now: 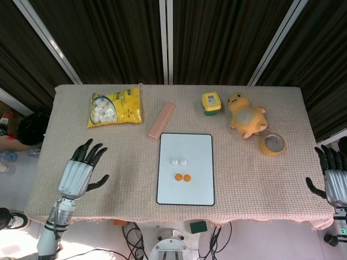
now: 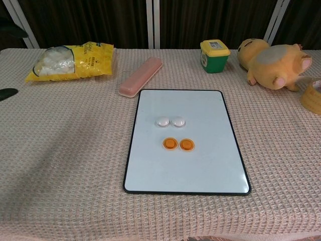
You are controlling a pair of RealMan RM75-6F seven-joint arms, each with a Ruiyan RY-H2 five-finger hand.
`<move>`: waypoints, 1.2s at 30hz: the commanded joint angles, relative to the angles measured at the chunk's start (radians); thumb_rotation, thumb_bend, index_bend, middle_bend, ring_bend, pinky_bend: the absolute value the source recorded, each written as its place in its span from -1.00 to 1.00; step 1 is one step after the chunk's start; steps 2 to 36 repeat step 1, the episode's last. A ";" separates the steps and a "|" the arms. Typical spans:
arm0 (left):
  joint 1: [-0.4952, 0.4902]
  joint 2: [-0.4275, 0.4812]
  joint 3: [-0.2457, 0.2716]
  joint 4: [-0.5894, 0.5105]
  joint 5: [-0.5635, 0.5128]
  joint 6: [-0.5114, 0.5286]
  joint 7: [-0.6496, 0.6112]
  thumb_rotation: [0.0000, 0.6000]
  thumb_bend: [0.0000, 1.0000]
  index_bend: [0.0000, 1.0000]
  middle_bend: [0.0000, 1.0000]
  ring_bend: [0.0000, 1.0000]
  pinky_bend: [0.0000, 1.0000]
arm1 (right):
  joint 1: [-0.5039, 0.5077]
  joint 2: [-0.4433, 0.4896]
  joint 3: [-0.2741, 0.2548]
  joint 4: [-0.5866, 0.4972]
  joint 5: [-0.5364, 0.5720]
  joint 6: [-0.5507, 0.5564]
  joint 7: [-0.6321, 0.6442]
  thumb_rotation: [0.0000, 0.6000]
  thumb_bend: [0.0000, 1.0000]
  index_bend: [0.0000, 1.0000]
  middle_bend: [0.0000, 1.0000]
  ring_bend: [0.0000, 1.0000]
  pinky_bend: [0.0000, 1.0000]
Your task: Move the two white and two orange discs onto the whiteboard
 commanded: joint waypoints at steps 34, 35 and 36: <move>0.113 0.085 0.055 0.097 0.027 0.075 -0.142 0.35 -0.65 -0.71 -0.81 -1.00 -0.69 | -0.001 -0.003 -0.003 0.000 -0.005 -0.001 -0.004 0.99 -0.40 -1.00 -1.00 -1.00 -1.00; 0.113 0.085 0.055 0.097 0.027 0.075 -0.142 0.35 -0.65 -0.71 -0.81 -1.00 -0.69 | -0.001 -0.003 -0.003 0.000 -0.005 -0.001 -0.004 0.99 -0.40 -1.00 -1.00 -1.00 -1.00; 0.113 0.085 0.055 0.097 0.027 0.075 -0.142 0.35 -0.65 -0.71 -0.81 -1.00 -0.69 | -0.001 -0.003 -0.003 0.000 -0.005 -0.001 -0.004 0.99 -0.40 -1.00 -1.00 -1.00 -1.00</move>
